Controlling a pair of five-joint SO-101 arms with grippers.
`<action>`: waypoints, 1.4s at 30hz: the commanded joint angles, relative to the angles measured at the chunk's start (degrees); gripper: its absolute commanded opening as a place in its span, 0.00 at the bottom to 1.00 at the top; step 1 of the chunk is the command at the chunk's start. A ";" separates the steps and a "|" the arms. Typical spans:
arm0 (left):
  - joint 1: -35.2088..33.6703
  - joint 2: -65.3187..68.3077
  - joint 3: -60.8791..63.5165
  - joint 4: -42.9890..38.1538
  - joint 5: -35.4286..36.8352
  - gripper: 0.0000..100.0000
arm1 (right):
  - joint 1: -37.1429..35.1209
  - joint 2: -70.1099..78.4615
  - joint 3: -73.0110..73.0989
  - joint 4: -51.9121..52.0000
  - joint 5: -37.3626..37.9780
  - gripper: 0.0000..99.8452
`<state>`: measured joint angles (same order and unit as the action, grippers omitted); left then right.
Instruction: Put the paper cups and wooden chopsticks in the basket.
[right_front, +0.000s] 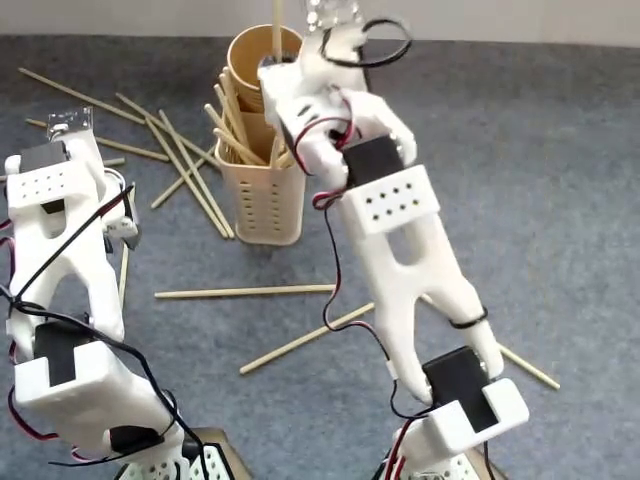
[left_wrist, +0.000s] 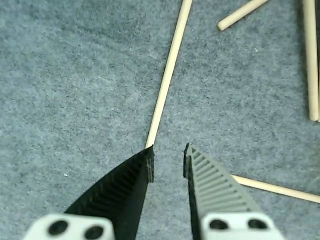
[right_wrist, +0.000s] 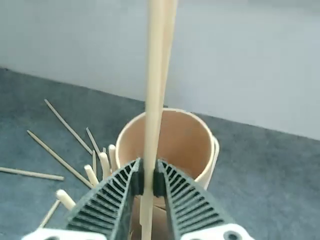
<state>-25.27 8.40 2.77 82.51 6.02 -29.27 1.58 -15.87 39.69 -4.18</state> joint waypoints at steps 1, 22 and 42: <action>-0.66 -0.48 -0.22 -0.26 0.79 0.13 | -0.48 -3.03 5.58 -4.44 -0.18 0.01; -0.57 -0.04 -0.22 -1.58 0.88 0.13 | -1.10 -25.27 5.49 25.36 21.19 0.26; 0.04 -0.04 -0.13 -1.49 0.88 0.13 | 26.33 -10.77 51.82 25.71 59.78 0.26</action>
<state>-25.27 8.66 2.95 81.45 6.20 -3.43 -9.58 29.32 71.69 54.20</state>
